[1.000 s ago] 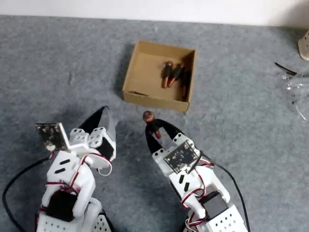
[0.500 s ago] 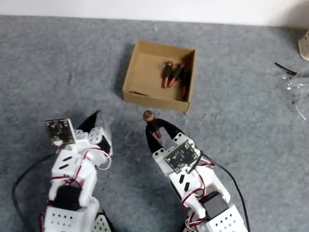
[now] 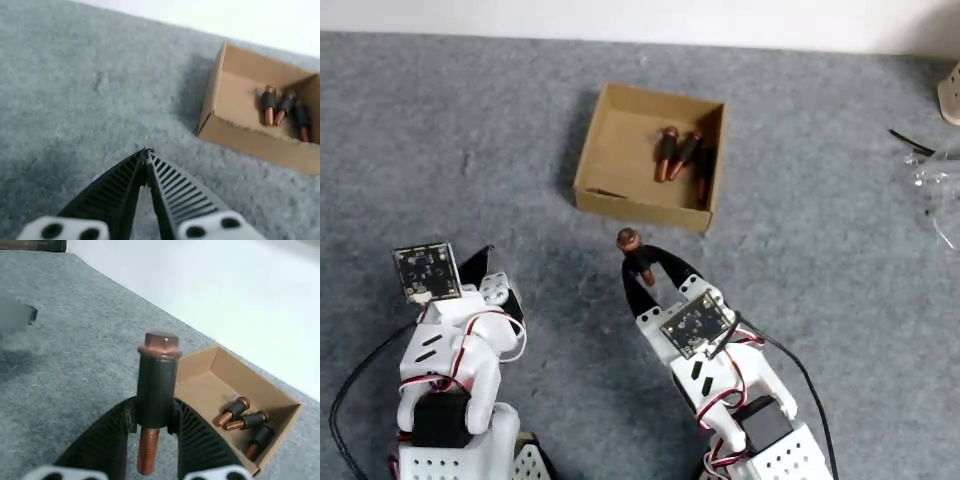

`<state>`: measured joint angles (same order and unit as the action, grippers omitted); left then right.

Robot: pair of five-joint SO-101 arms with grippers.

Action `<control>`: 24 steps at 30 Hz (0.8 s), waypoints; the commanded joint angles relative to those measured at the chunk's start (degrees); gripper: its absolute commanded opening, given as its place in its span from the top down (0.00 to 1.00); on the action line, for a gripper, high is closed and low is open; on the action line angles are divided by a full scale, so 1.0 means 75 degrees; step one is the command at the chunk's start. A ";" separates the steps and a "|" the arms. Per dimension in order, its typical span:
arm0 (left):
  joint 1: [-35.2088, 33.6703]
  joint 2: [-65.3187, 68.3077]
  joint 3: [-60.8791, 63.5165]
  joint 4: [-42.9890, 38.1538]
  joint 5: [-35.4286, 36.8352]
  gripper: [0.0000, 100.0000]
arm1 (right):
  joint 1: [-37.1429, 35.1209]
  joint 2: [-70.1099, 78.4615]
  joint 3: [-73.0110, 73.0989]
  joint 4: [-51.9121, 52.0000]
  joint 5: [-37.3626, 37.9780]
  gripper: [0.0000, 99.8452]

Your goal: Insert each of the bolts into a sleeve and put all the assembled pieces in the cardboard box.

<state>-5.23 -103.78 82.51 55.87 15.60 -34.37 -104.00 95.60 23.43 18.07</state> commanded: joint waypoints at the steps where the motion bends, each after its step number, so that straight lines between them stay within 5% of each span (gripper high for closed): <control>1: -0.0123 -0.0018 -0.0510 0.0059 -0.0176 0.99 | 0.0088 -0.0135 0.0744 0.0182 -0.0211 1.00; 24: -0.0147 -0.0006 -0.1143 0.0656 -0.0188 0.99 | 0.0334 -0.0135 -0.0064 0.0733 -0.0199 1.00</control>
<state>-5.67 -104.04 76.97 60.53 14.99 -32.79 -104.00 95.60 28.70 17.27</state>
